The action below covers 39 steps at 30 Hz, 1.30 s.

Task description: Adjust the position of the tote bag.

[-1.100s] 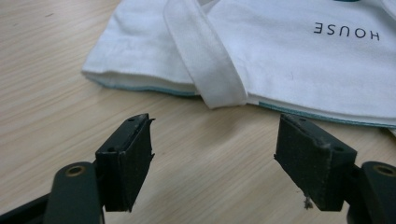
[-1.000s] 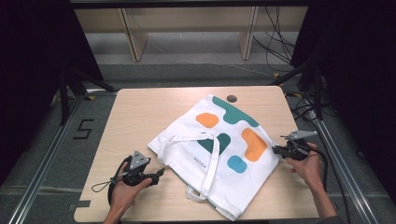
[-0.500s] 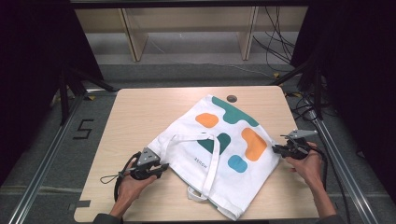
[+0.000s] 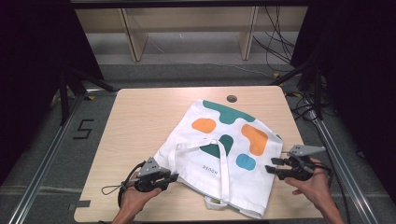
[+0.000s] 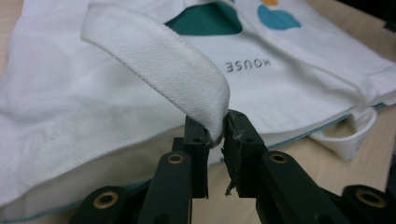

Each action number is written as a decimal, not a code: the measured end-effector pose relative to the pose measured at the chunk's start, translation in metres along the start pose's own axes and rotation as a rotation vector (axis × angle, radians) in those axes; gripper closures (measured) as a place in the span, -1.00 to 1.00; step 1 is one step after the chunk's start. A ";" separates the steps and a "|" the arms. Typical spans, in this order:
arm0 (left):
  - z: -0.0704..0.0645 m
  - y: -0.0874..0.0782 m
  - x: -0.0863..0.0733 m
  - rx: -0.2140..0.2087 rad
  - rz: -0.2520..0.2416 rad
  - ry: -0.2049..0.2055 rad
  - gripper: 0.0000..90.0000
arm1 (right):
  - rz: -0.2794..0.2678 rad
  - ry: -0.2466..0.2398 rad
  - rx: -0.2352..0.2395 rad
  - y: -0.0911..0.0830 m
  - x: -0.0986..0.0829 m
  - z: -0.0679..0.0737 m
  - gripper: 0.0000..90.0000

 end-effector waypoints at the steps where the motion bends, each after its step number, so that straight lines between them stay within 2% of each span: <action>1: -0.001 0.001 0.005 -0.003 -0.010 0.012 0.75 | 0.022 0.012 0.015 0.002 -0.005 0.011 0.15; 2: 0.000 0.000 0.010 0.006 -0.008 0.019 0.76 | 0.040 0.000 0.044 0.003 -0.009 0.020 0.13; 3: 0.002 0.000 0.015 0.000 -0.019 0.021 0.76 | 0.030 -0.056 0.040 0.003 -0.009 0.024 0.12; 4: 0.006 0.000 0.020 0.004 -0.032 0.034 0.75 | 0.045 -0.035 0.072 0.003 -0.013 0.035 0.11; 6: 0.008 0.003 0.026 -0.004 -0.046 -0.003 0.76 | 0.030 -0.048 0.109 0.002 -0.014 0.047 0.08; 8: 0.012 0.006 0.029 0.011 -0.042 0.009 0.84 | 0.055 -0.041 0.128 0.001 -0.021 0.059 0.01; 10: 0.013 0.008 0.032 0.005 -0.048 0.001 0.84 | 0.079 -0.101 0.131 0.001 -0.026 0.065 -0.02; 11: 0.013 0.009 0.032 0.013 -0.043 -0.007 0.84 | 0.087 -0.089 0.135 0.002 -0.030 0.070 -0.05; 15: 0.014 0.009 0.033 0.006 -0.039 0.014 0.84 | 0.134 -0.143 0.169 0.008 -0.045 0.085 -0.07; 17: 0.015 0.010 0.033 0.006 -0.040 0.021 0.85 | 0.160 -0.147 0.174 0.013 -0.053 0.091 -0.07; 19: 0.015 0.010 0.033 0.011 -0.039 0.002 0.85 | 0.181 -0.159 0.188 0.018 -0.059 0.097 -0.08; 24: 0.016 0.012 0.035 0.011 -0.042 -0.017 0.85 | 0.225 -0.195 0.169 0.024 -0.070 0.099 -0.09; 25: 0.016 0.012 0.036 0.007 -0.045 -0.013 0.85 | 0.238 -0.213 0.145 0.025 -0.072 0.099 -0.10; 26: 0.016 0.012 0.036 0.011 -0.042 -0.006 0.85 | 0.230 -0.247 0.116 0.028 -0.072 0.100 -0.09; 27: 0.016 0.012 0.036 0.008 -0.032 0.003 0.85 | 0.246 -0.279 0.080 0.029 -0.073 0.100 -0.06; 29: 0.016 0.012 0.035 0.004 -0.031 0.000 0.84 | 0.242 -0.338 0.041 0.033 -0.072 0.101 0.10; 30: 0.015 0.013 0.036 0.006 -0.037 -0.009 0.84 | 0.255 -0.340 0.029 0.033 -0.072 0.101 0.13; 33: 0.016 0.012 0.035 -0.004 -0.036 0.015 0.84 | 0.259 -0.367 0.021 0.032 -0.073 0.101 0.43; 34: 0.016 0.012 0.034 -0.008 -0.032 -0.007 0.84 | 0.253 -0.370 0.017 0.032 -0.072 0.101 0.50; 35: 0.016 0.012 0.034 -0.010 -0.035 -0.004 0.84 | 0.245 -0.373 0.002 0.030 -0.071 0.100 0.60; 36: 0.015 0.011 0.034 -0.007 -0.032 -0.003 0.83 | 0.228 -0.383 -0.019 0.029 -0.069 0.098 0.82; 37: 0.015 0.012 0.033 -0.010 -0.031 0.008 0.82 | 0.218 -0.386 -0.024 0.027 -0.066 0.096 0.93; 39: 0.015 0.011 0.031 -0.013 -0.024 0.018 0.79 | 0.201 -0.384 -0.039 0.025 -0.062 0.092 0.96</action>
Point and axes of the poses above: each handheld gripper's, and its own axes: y roughly forward along the jaws, x roughly out of its top, z roughly to its left, the point moved 9 cm from there along y, roughly forward along the jaws, and after that the axes turned 10 degrees about y, right-handed, at the moved point
